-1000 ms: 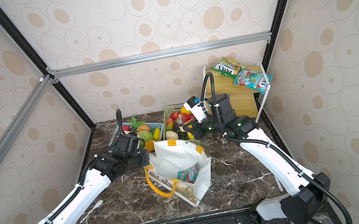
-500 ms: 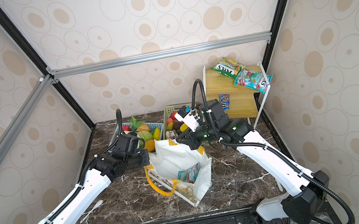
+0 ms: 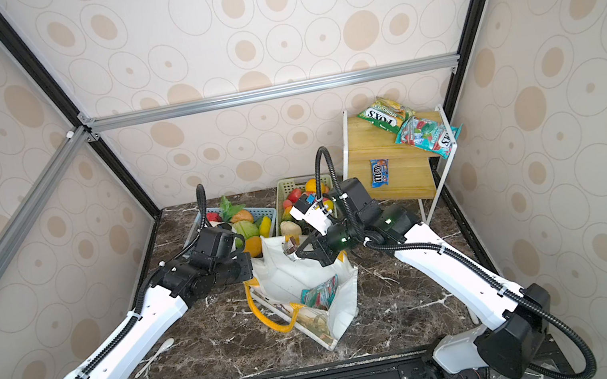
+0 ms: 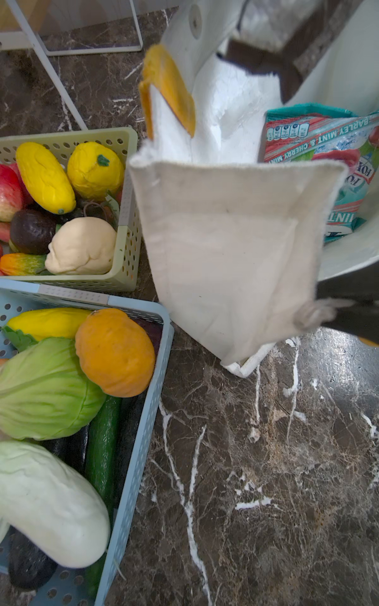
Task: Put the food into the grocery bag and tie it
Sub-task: 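Carry the purple M&M's pack with the right gripper over the open tote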
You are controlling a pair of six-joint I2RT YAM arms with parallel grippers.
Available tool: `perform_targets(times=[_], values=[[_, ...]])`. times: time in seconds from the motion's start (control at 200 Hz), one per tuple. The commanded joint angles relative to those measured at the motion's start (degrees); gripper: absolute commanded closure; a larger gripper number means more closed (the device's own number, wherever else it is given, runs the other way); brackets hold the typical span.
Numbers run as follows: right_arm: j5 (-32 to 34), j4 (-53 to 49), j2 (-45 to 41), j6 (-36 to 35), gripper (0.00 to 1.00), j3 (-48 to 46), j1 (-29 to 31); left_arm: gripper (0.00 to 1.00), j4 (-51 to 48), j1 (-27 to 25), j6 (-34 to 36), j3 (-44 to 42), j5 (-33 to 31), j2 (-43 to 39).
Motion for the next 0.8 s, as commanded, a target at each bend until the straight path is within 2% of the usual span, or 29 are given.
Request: perform_targets(times=[0.0,0.79], values=[[-0.84,-1.63,0.28,-1.02,1.00,-1.27,0.49,1.00,1.01,0.19,1.01,0.76,0.24,-0.70],[6.40,-8.93,4.80,-3.28,1.00,-3.76,2.05,1.00,1.53,0.24,1.28,0.41,0.81,-0.39]])
